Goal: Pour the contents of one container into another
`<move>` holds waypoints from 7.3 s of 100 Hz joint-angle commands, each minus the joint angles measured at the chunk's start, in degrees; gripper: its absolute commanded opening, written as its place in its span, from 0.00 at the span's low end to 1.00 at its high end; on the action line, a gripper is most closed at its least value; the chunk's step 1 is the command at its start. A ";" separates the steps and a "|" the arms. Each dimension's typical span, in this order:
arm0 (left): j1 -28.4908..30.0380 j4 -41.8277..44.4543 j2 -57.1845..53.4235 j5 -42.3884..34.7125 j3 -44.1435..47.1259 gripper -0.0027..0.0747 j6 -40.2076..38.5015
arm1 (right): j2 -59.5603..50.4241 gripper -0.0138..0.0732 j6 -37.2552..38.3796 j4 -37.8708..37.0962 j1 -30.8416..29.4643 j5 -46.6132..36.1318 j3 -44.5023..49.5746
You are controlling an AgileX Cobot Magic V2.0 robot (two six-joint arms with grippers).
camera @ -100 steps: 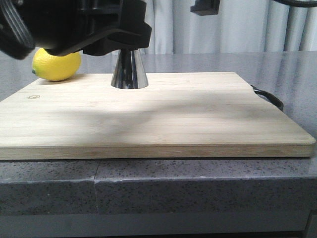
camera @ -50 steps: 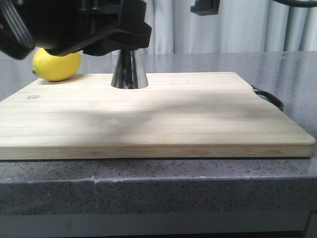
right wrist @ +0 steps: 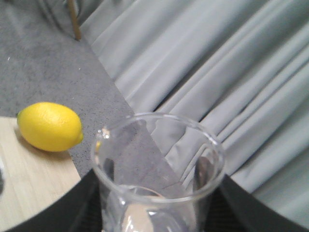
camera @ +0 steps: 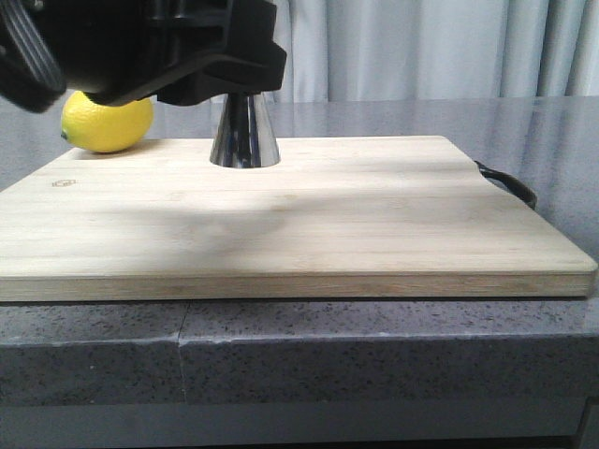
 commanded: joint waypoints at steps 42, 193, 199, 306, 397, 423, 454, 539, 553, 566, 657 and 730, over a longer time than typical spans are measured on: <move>-0.45 0.28 -1.28 -4.30 -1.60 0.01 -0.35 | 7.47 0.42 16.51 12.68 -8.05 -6.14 -1.95; -0.45 1.37 -1.28 -4.17 -1.60 0.01 -0.35 | 26.08 0.77 18.70 16.19 -8.21 -32.51 5.37; -0.45 1.37 -1.28 -4.17 -1.60 0.01 -0.35 | 26.08 0.77 18.70 16.19 -8.21 -33.59 5.37; 4.81 1.75 4.02 -13.46 -1.60 0.01 2.38 | 4.33 0.77 18.70 17.00 -8.21 -39.49 5.15; 12.29 1.75 13.89 -21.47 -1.60 0.01 -2.01 | -9.64 0.77 18.70 17.00 -8.21 -39.93 5.15; 12.29 1.75 15.44 -22.12 -1.60 0.01 -3.38 | -9.64 0.77 18.70 17.00 -8.21 -39.93 5.15; 12.29 1.75 15.44 -22.12 -1.60 0.01 -3.41 | -9.64 0.77 18.70 17.00 -8.21 -39.93 5.15; 12.29 1.75 15.44 -22.04 -1.60 0.48 -3.41 | -9.64 0.77 18.70 17.00 -8.21 -40.07 5.15; 12.29 1.75 15.44 -22.04 -1.60 0.61 -3.41 | -9.64 0.77 18.70 17.00 -8.21 -40.07 5.15; 12.29 1.75 15.23 -21.75 -1.60 0.66 -3.41 | -9.64 0.77 18.70 17.00 -8.21 -40.07 5.15; 10.41 1.41 -24.84 -5.43 7.30 0.65 3.09 | -18.26 0.77 2.50 23.76 -8.21 -21.41 5.15; 25.13 1.35 -52.07 17.61 7.30 0.23 9.72 | -65.92 0.37 0.83 13.13 -8.21 53.73 7.95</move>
